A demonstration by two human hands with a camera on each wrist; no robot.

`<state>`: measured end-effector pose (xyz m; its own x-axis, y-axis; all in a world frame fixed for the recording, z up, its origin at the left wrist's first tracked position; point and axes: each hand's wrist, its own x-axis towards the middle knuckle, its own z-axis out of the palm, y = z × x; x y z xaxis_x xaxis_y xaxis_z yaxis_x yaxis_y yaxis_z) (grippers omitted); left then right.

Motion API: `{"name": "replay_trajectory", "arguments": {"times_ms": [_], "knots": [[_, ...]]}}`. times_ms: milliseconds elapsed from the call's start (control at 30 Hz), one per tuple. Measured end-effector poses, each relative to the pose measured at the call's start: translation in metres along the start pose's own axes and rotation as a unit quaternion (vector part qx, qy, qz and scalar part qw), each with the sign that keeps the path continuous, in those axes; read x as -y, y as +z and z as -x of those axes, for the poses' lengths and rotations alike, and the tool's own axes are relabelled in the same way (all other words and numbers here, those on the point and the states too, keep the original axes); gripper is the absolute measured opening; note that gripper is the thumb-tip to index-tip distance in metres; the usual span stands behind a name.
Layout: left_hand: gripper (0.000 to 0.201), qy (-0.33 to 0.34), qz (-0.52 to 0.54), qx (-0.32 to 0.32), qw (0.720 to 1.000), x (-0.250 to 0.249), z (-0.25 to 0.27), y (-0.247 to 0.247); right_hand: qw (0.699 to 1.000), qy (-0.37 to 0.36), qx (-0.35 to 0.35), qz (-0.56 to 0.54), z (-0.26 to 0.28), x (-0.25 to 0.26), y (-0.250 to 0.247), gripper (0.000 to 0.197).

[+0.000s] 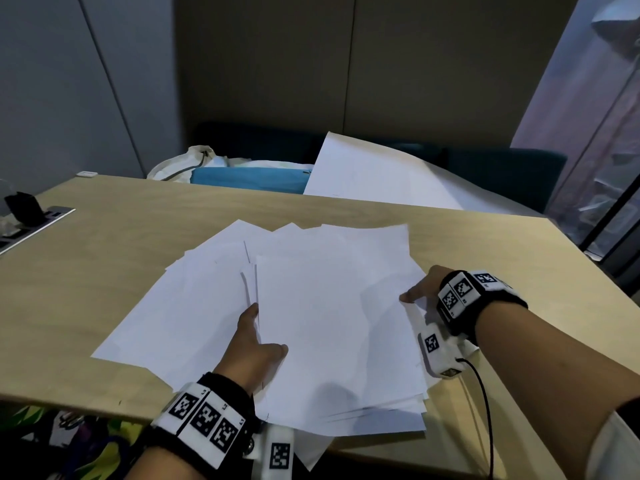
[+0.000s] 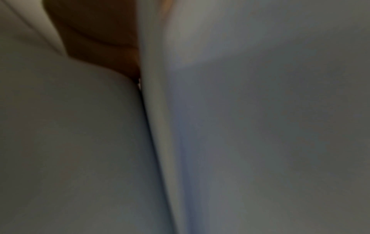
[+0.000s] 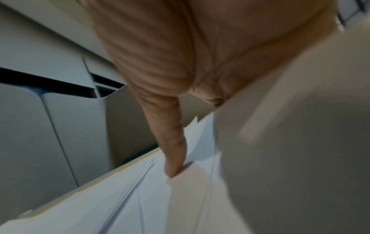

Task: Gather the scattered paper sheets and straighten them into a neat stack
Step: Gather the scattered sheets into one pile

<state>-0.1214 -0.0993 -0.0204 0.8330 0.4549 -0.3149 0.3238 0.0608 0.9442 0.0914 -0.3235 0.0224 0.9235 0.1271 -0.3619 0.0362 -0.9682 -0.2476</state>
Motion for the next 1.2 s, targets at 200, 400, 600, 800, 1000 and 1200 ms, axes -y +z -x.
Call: {"name": "replay_trajectory", "arguments": {"times_ms": [200,400,600,800,1000,1200], "knots": [[0.080,-0.003,-0.003,-0.001,1.000,0.002,-0.002,-0.001,0.994,0.027,-0.037,-0.104,-0.009,0.005,-0.002,0.057],[0.080,-0.010,-0.010,0.001,1.000,-0.002,0.002,0.000,0.975,-0.033,-0.177,-0.133,-0.002,-0.003,-0.033,0.010],[0.083,-0.011,0.002,0.000,1.000,0.000,-0.001,0.000,0.923,-0.071,-0.371,-0.072,0.025,-0.001,-0.078,0.023],[0.074,0.010,0.000,0.022,1.000,0.007,-0.007,-0.003,0.850,-0.126,-0.481,-0.176,0.064,0.012,-0.122,0.023],[0.040,-0.025,-0.005,0.007,1.000,0.011,-0.011,-0.003,0.812,-0.206,-0.414,-0.355,0.059,0.020,-0.120,0.019],[0.071,-0.064,0.078,-0.001,0.995,0.001,-0.012,0.000,0.890,-0.175,-0.177,-0.383,0.037,0.025,-0.019,0.015]]}}
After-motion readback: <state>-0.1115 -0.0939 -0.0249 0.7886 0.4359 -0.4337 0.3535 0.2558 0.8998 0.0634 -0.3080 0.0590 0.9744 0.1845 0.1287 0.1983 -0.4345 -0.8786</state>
